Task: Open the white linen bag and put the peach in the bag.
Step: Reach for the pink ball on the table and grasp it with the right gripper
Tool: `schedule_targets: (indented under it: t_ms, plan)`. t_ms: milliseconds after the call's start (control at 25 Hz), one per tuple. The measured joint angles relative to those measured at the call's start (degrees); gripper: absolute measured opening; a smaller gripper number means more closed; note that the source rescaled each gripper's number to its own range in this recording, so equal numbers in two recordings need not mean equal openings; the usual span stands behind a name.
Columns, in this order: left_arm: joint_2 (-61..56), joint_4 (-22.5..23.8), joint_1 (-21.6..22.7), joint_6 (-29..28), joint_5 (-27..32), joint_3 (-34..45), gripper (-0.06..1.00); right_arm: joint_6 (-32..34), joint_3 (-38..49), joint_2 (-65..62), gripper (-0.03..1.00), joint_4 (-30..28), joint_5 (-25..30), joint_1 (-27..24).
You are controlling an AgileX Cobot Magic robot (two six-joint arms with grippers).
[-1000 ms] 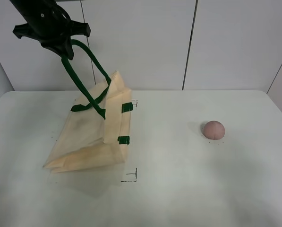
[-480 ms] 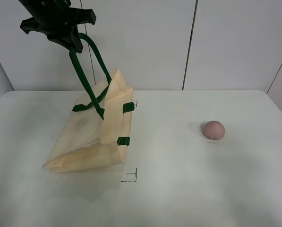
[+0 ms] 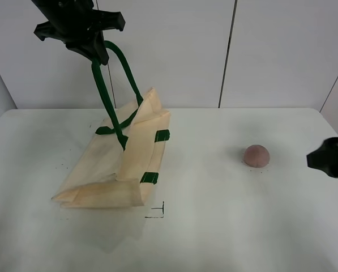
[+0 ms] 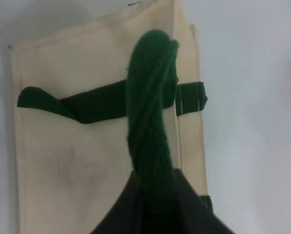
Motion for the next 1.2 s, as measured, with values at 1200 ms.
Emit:
schedule_targets:
  t_ms: [1200]
  plan:
    - [-1.14,0.91,0.00,0.24,0.06,-3.46,0.00,-8.91,-27.76,59.43,0.94,4.01,-15.33,3.55]
